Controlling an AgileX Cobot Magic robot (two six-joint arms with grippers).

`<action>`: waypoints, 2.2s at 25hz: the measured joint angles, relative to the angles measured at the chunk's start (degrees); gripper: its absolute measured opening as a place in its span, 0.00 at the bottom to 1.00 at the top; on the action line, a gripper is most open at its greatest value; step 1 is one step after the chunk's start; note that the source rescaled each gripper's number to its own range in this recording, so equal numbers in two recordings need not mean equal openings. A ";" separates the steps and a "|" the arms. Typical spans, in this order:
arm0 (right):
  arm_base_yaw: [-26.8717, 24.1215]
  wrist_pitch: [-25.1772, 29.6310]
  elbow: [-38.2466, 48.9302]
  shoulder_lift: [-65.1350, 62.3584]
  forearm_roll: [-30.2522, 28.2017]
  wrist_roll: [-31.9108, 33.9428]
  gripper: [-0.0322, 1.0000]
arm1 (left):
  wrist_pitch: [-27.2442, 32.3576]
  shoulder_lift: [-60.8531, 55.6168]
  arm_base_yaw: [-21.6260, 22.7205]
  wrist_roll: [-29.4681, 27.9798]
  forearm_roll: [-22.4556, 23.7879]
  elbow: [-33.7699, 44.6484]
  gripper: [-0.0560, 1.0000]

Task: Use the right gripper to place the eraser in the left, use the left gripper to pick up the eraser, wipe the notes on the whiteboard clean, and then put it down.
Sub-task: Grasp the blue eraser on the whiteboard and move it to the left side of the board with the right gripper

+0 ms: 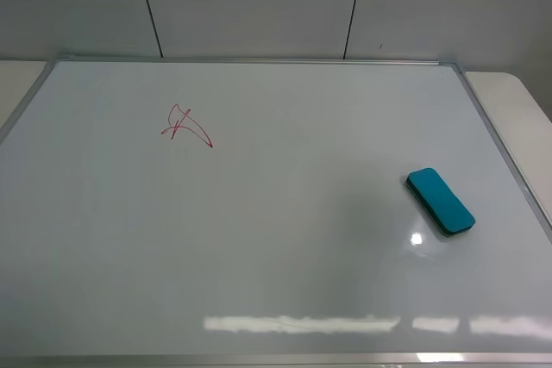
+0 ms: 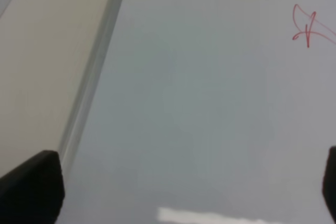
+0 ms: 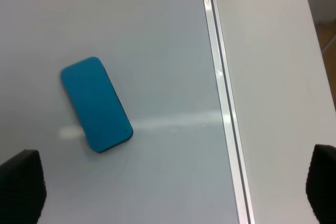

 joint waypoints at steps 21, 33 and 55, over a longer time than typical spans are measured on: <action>11.44 -9.26 -3.47 42.32 1.28 8.07 0.05 | 0.00 0.00 0.00 0.00 0.00 0.00 1.00; 11.63 -18.18 -3.47 52.29 -3.78 11.13 0.03 | 0.00 0.00 0.00 0.00 0.00 0.00 1.00; 15.74 -27.70 -4.42 63.97 -4.53 9.41 0.03 | 0.00 0.00 0.00 0.00 0.00 0.00 1.00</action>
